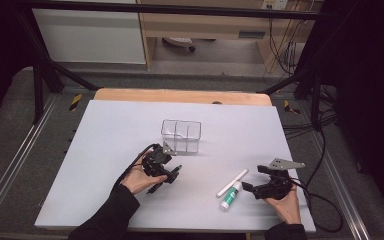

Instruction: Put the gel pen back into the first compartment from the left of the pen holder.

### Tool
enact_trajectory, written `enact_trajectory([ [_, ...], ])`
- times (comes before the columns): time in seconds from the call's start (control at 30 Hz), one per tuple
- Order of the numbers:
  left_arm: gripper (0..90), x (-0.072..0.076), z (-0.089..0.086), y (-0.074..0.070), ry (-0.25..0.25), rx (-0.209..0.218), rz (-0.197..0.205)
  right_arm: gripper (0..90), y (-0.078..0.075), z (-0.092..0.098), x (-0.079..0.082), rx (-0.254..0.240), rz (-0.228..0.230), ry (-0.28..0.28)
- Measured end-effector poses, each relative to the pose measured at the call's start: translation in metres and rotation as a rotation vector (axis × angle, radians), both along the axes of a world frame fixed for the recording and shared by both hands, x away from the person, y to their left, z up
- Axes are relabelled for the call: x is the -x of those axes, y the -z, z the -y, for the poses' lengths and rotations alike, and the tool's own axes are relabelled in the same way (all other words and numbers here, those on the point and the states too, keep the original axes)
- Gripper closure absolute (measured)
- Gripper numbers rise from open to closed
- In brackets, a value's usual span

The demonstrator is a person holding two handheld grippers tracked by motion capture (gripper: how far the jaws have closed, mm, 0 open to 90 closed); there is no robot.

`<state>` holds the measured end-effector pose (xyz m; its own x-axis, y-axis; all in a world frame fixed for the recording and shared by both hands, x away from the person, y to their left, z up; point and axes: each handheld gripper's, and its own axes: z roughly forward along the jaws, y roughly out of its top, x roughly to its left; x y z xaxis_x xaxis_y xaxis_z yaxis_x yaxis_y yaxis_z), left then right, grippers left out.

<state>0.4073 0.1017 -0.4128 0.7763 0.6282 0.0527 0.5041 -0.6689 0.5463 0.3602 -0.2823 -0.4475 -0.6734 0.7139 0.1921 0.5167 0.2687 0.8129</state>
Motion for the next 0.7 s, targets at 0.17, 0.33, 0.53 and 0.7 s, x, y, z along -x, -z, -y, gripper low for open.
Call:
enact_trajectory([
  [0.17,42.6,-0.004,0.006,0.003,-0.011,-0.008,-0.002,0.4,0.000,0.000,0.000,-0.001,-0.001,0.000],
  [0.33,54.7,-0.008,0.009,0.007,-0.010,-0.028,-0.042,0.3,0.000,0.000,0.000,-0.003,0.000,-0.001],
  [0.53,64.8,-0.010,0.011,0.011,-0.033,-0.028,-0.070,0.4,0.000,0.000,0.000,-0.004,-0.005,0.002],
  [0.7,70.5,-0.011,0.013,0.015,-0.034,-0.041,-0.077,0.4,-0.001,0.000,0.000,-0.007,-0.002,0.002],
])
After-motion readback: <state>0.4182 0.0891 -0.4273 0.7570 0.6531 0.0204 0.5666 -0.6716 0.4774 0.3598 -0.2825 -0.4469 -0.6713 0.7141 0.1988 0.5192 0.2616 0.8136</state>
